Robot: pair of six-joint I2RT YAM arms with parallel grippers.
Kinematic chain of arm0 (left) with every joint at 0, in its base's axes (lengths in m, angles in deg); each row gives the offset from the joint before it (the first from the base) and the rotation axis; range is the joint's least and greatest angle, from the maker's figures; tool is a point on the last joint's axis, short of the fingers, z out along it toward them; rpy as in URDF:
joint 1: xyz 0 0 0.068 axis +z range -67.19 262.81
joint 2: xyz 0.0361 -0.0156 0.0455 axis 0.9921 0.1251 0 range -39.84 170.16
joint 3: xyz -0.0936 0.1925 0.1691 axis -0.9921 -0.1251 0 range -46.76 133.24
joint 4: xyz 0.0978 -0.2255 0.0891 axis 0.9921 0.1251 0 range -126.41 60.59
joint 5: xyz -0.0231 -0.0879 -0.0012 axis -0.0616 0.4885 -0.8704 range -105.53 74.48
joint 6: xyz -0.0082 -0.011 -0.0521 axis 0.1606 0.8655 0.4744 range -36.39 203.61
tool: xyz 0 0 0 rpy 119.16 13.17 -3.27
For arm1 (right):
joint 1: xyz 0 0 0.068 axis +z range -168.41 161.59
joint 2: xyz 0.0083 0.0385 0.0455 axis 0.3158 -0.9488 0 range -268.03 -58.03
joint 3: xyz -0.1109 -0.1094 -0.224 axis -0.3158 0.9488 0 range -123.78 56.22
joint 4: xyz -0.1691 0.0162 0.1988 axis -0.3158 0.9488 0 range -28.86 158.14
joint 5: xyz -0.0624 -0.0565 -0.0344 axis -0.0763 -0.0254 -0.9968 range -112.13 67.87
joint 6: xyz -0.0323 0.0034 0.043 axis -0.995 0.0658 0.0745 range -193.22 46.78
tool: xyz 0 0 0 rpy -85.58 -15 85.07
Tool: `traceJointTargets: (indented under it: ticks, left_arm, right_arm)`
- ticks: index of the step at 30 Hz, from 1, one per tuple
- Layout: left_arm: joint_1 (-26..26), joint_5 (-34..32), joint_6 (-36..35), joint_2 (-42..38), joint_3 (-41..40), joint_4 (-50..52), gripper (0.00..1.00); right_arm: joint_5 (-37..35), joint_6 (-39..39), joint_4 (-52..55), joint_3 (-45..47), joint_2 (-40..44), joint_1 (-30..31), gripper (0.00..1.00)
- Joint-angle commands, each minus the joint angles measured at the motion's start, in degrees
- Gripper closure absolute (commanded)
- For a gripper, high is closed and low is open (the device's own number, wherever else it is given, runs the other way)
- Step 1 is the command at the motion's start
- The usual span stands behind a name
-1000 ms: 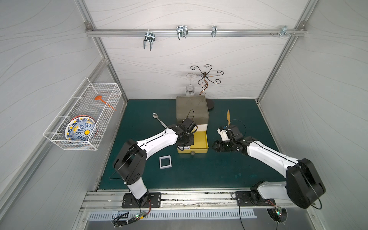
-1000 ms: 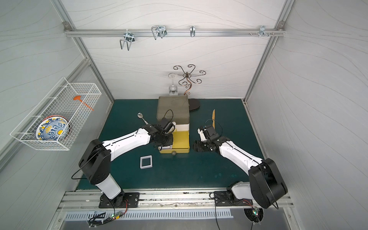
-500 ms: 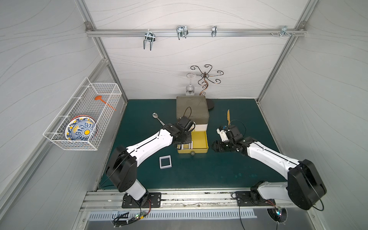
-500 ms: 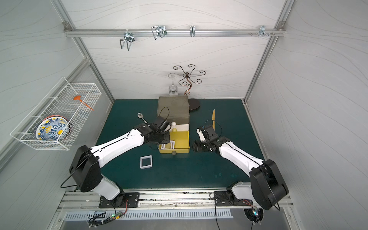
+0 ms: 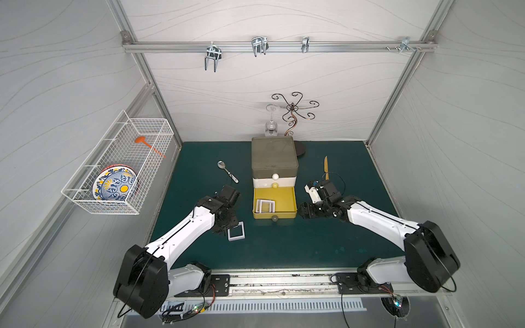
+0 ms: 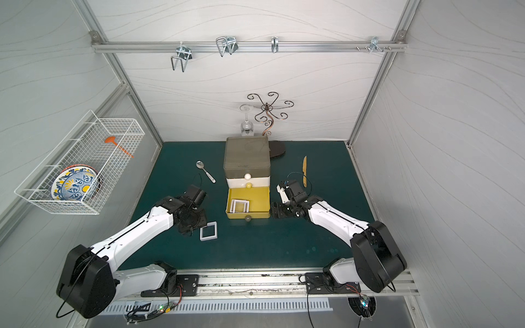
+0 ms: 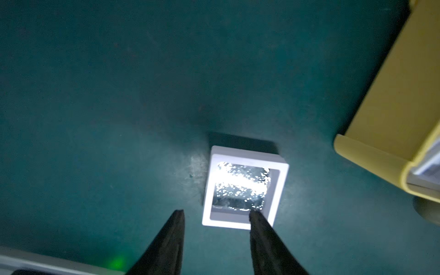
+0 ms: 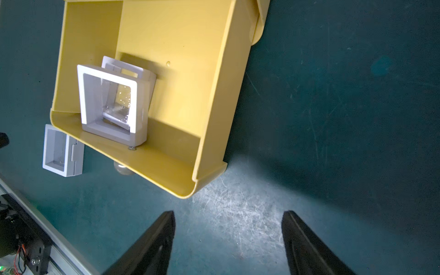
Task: Place the brooch boxes into the drawer by color
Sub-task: Pick up the brooch box from the center of the board.
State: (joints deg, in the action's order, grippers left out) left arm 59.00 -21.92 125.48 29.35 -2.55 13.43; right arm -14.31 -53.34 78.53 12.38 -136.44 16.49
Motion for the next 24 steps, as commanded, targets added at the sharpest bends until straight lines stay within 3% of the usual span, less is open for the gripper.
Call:
traceJointTargets:
  ticks: [1, 9, 17, 19, 24]
  left_arm:
    - [0.87, 1.44, 1.23, -0.63, -1.13, -1.72, 0.52]
    - [0.87, 3.91, 0.38, 5.37, -3.72, -6.43, 0.6]
    - [0.87, 4.45, -0.18, 7.75, -5.02, -8.82, 0.77]
    - [0.87, 4.5, -0.45, 8.87, -5.26, -9.3, 0.85]
    - [0.87, 4.38, -0.63, 9.91, -6.13, -9.93, 0.87]
  right_arm:
    - [0.48, -0.55, -0.86, -0.57, -1.04, 0.35, 0.23]
    - [0.28, -0.27, -1.21, -0.52, -1.15, 0.35, 0.22]
    - [-0.61, -0.5, -0.51, -0.5, -1.01, 0.32, 0.23]
    - [-0.62, -0.37, -0.36, -0.58, -1.09, 0.33, 0.23]
    - [-1.07, -0.41, 0.18, -0.72, -0.95, 0.28, 0.23]
